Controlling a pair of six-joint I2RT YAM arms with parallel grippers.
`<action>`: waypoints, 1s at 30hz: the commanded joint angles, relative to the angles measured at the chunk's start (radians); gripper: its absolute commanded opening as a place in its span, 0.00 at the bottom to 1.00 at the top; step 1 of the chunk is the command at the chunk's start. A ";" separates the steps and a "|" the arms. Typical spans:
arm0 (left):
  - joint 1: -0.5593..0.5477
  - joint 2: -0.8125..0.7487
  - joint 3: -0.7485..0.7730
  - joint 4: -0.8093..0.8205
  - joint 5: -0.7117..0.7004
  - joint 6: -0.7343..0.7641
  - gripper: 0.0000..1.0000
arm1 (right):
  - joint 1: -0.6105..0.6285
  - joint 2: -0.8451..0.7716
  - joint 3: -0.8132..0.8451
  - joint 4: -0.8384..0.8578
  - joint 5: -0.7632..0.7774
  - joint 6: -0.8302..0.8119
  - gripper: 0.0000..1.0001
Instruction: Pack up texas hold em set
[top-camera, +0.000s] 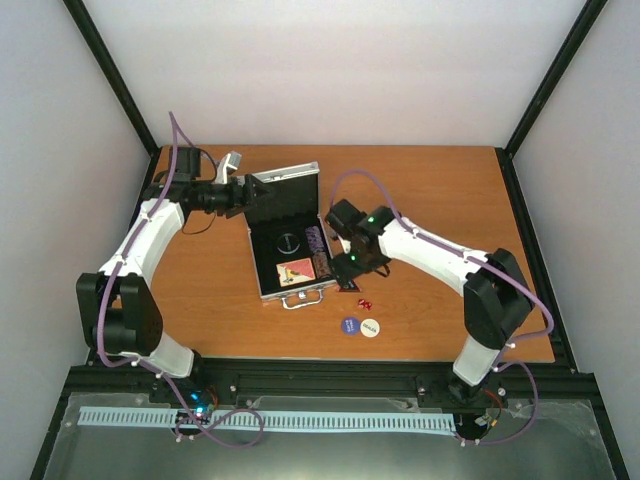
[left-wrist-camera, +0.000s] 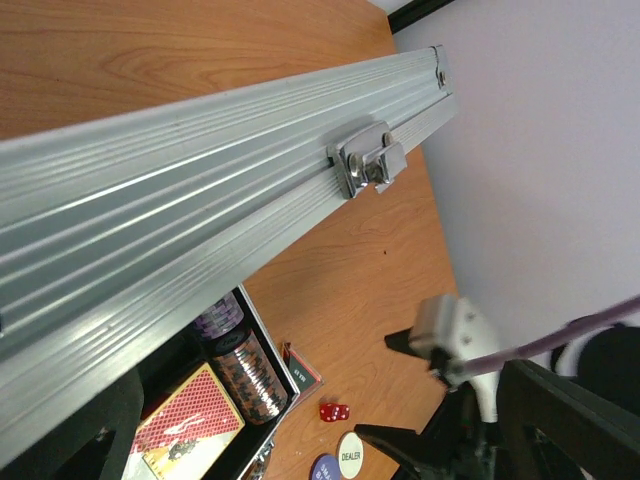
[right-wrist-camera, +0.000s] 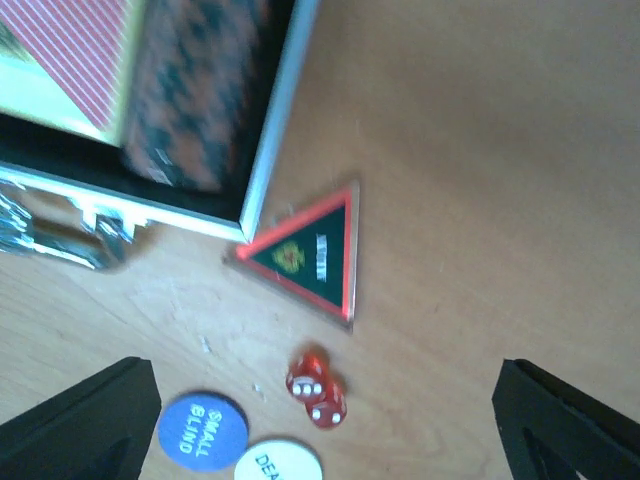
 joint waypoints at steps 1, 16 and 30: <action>-0.003 -0.032 0.008 0.020 -0.006 -0.005 1.00 | -0.009 -0.009 -0.148 0.059 -0.035 0.074 0.89; -0.001 -0.002 0.044 0.006 -0.010 -0.003 1.00 | -0.026 0.011 -0.313 0.205 -0.081 0.119 0.52; -0.002 0.003 0.051 -0.001 -0.026 0.001 1.00 | -0.040 0.079 -0.297 0.224 -0.127 0.073 0.39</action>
